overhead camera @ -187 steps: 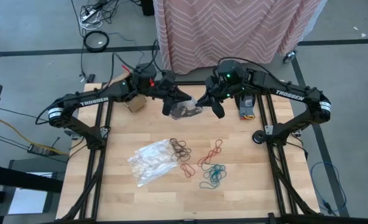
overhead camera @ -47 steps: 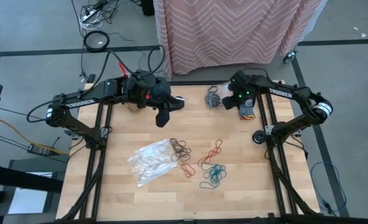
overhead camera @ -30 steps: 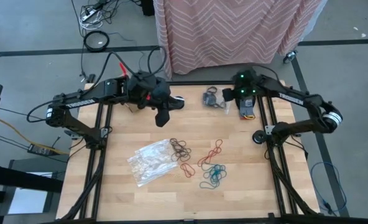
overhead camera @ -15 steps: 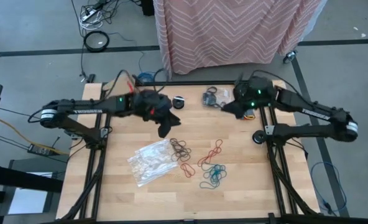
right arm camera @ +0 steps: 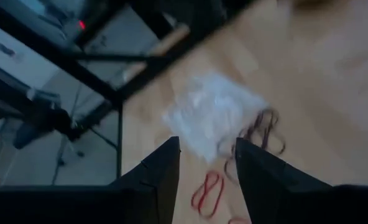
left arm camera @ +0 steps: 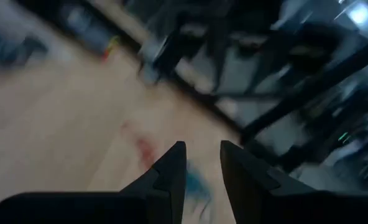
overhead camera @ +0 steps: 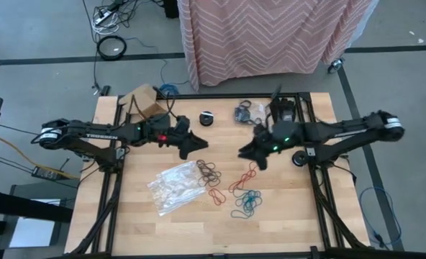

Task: Sort rubber bands
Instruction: Open the transparent zip bag

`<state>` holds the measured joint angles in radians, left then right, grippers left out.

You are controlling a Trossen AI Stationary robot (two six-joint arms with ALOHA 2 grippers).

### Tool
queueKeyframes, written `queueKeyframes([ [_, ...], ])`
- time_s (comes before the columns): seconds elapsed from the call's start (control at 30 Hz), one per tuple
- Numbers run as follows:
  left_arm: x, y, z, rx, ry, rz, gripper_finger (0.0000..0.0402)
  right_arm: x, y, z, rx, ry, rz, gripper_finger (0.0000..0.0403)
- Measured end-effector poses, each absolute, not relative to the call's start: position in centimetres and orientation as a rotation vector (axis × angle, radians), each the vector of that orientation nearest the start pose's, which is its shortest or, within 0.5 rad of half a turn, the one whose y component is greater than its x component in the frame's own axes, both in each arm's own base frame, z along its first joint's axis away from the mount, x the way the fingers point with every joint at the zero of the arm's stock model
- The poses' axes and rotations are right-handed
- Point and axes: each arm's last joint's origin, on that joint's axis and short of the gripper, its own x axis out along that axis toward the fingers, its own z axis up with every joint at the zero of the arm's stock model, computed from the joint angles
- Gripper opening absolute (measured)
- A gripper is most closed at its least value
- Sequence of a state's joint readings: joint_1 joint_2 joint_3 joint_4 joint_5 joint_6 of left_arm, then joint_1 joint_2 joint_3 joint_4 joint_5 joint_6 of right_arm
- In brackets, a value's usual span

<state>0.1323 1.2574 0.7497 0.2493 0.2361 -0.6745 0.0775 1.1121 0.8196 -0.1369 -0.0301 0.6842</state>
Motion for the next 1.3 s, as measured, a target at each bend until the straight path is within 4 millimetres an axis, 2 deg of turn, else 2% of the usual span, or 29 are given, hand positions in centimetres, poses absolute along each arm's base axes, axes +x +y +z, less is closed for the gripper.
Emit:
queueKeyframes([
  [0.17, 25.5, 2.4, 23.0, -0.65, 0.666, 0.056, 0.0106, 27.0, 3.7, 25.9, 0.711, 0.525, -0.02, 0.0144],
  [0.3, 24.6, 2.0, 21.9, -0.536, 0.812, 0.057, 0.0106, 29.1, 4.5, 24.5, 0.759, 0.487, -0.001, 0.0142],
  [0.43, 23.9, 1.4, 21.2, -0.427, 0.904, 0.028, 0.0106, 30.8, 4.6, 22.8, 0.802, 0.446, -0.074, 0.0138],
  [0.57, 23.0, 0.6, 19.0, -0.432, 0.903, -0.014, 0.0106, 32.1, 4.5, 20.7, 0.858, 0.455, -0.12, 0.0135],
  [0.7, 21.7, -0.1, 17.6, -0.578, 0.728, -0.06, 0.0106, 33.0, 4.6, 19.5, 0.93, 0.433, -0.126, 0.0134],
  [0.87, 19.3, -0.7, 16.8, -0.639, 0.599, 0.003, 0.0106, 33.4, 5.3, 20.3, 0.948, 0.329, -0.108, 0.0131],
  [1.0, 17.7, -0.9, 15.4, -0.618, 0.704, 0.066, 0.0106, 33.1, 5.3, 20.6, 0.911, 0.317, -0.137, 0.0126],
  [1.17, 16.7, -1.1, 14.2, -0.572, 0.814, 0.152, 0.0106, 32.9, 5.1, 20.1, 0.845, 0.369, -0.159, 0.0119],
  [1.3, 16.5, -1.0, 14.0, -0.535, 0.823, 0.223, 0.0106, 32.8, 4.5, 19.6, 0.821, 0.409, -0.186, 0.0116],
])
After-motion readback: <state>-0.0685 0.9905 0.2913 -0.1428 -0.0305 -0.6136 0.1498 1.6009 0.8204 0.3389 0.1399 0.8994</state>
